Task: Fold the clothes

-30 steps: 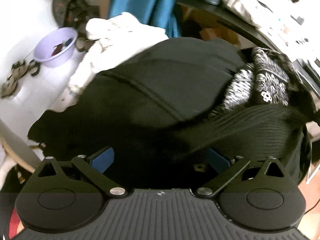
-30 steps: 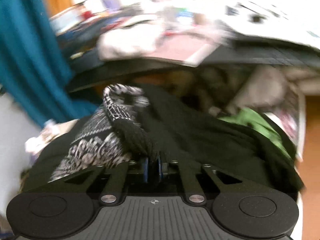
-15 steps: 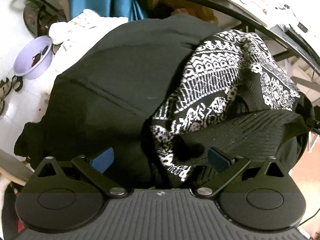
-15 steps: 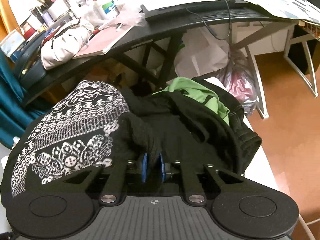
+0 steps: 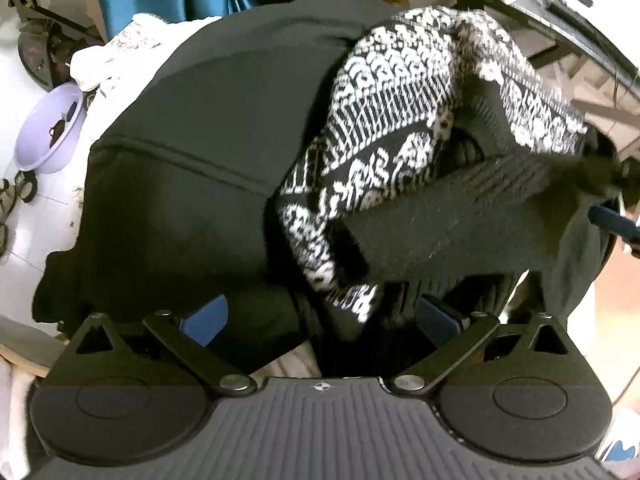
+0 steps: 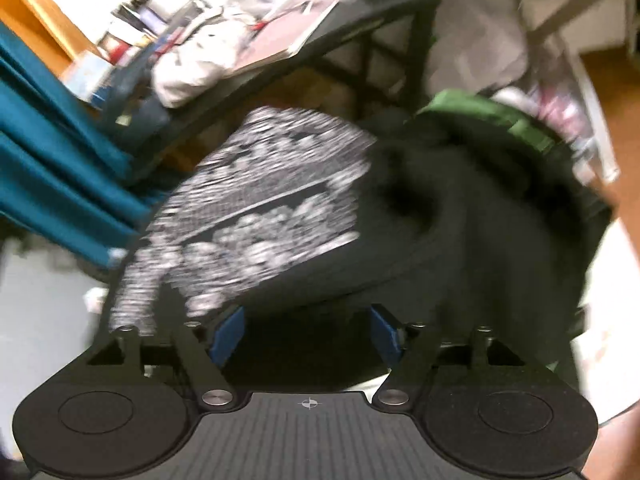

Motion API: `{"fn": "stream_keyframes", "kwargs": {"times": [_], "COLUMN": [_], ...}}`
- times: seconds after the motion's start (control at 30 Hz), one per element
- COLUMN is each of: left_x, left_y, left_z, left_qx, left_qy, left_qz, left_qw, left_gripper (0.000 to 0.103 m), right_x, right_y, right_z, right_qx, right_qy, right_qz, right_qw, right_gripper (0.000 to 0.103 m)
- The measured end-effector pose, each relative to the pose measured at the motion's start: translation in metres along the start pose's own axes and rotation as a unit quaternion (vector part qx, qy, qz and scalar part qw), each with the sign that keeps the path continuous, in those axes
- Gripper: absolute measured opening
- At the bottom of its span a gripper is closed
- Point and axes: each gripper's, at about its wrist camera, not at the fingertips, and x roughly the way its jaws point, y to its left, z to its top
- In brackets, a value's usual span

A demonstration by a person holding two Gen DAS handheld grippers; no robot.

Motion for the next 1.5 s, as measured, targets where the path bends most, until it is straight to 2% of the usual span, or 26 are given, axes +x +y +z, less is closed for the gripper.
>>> {"fn": "stream_keyframes", "kwargs": {"times": [0.03, 0.13, 0.2, 0.27, 0.33, 0.4, 0.53, 0.63, 0.8, 0.87, 0.93, 0.97, 1.03, 1.1, 1.17, 1.27, 1.3, 1.33, 1.5], "left_x": [0.0, -0.001, -0.001, 0.002, 0.004, 0.004, 0.001, 0.0, 0.007, 0.011, 0.013, 0.013, 0.013, 0.013, 0.013, 0.014, 0.014, 0.015, 0.014], "left_y": [0.0, 0.0, 0.002, 0.003, 0.003, 0.003, 0.005, 0.007, 0.009, 0.009, 0.007, 0.005, 0.004, 0.003, 0.004, 0.004, 0.004, 0.003, 0.013], "left_z": [-0.002, -0.007, -0.01, -0.013, -0.017, -0.021, -0.023, -0.023, -0.024, -0.024, -0.025, -0.026, -0.026, -0.025, -0.023, -0.022, -0.021, -0.021, -0.022], "left_qx": [0.005, 0.018, 0.023, 0.027, 0.033, 0.039, 0.048, 0.051, 0.058, 0.062, 0.066, 0.068, 0.073, 0.076, 0.074, 0.074, 0.077, 0.079, 0.06], "left_qy": [0.002, 0.001, 0.004, 0.013, 0.02, 0.023, 0.017, 0.014, 0.019, 0.023, 0.027, 0.027, 0.025, 0.024, 0.024, 0.023, 0.022, 0.022, 0.024], "left_qz": [0.002, 0.009, 0.014, 0.018, 0.02, 0.02, 0.021, 0.021, 0.02, 0.02, 0.021, 0.022, 0.027, 0.031, 0.03, 0.033, 0.037, 0.039, 0.05], "left_qw": [1.0, 0.9998, 0.9996, 0.9994, 0.9991, 0.9988, 0.9985, 0.9984, 0.9979, 0.9976, 0.9972, 0.997, 0.9966, 0.9963, 0.9965, 0.9964, 0.9961, 0.9959, 0.9966], "left_gripper": [0.102, 0.102, 0.102, 0.102, 0.102, 0.102, 0.102, 0.102, 0.102, 0.102, 0.102, 0.102, 0.102, 0.102, 0.102, 0.102, 0.102, 0.102, 0.102], "right_x": [0.004, 0.017, 0.031, 0.037, 0.034, 0.028, 0.005, -0.009, -0.025, -0.029, -0.036, -0.041, -0.049, -0.055, -0.057, -0.061, -0.061, -0.062, -0.038], "right_y": [0.003, 0.01, 0.011, 0.012, 0.012, 0.005, -0.026, -0.05, -0.078, -0.084, -0.086, -0.086, -0.089, -0.095, -0.1, -0.09, -0.084, -0.078, -0.05], "right_z": [-0.001, -0.006, -0.005, -0.006, -0.007, -0.008, -0.012, -0.017, -0.03, -0.038, -0.046, -0.05, -0.056, -0.057, -0.054, -0.049, -0.047, -0.045, -0.032], "right_qx": [0.01, 0.041, 0.055, 0.05, 0.034, 0.033, 0.086, 0.138, 0.192, 0.198, 0.193, 0.189, 0.191, 0.207, 0.216, 0.19, 0.176, 0.162, 0.082], "right_qy": [0.004, 0.017, 0.029, 0.028, 0.01, -0.011, -0.077, -0.116, -0.131, -0.133, -0.146, -0.162, -0.197, -0.208, -0.202, -0.216, -0.224, -0.232, -0.188], "right_qz": [0.009, 0.035, 0.032, 0.024, 0.025, 0.024, -0.011, -0.027, -0.073, -0.082, -0.111, -0.135, -0.173, -0.178, -0.166, -0.173, -0.169, -0.164, -0.093], "right_qw": [1.0, 0.998, 0.998, 0.998, 0.999, 0.999, 0.993, 0.983, 0.97, 0.968, 0.964, 0.959, 0.946, 0.939, 0.941, 0.942, 0.943, 0.945, 0.974], "right_gripper": [0.09, 0.095, 0.094, 0.077, 0.043, 0.027, 0.024, 0.025, 0.027, 0.028, 0.026, 0.024, 0.009, 0.01, 0.011, 0.011, 0.015, 0.025, 0.047]}}
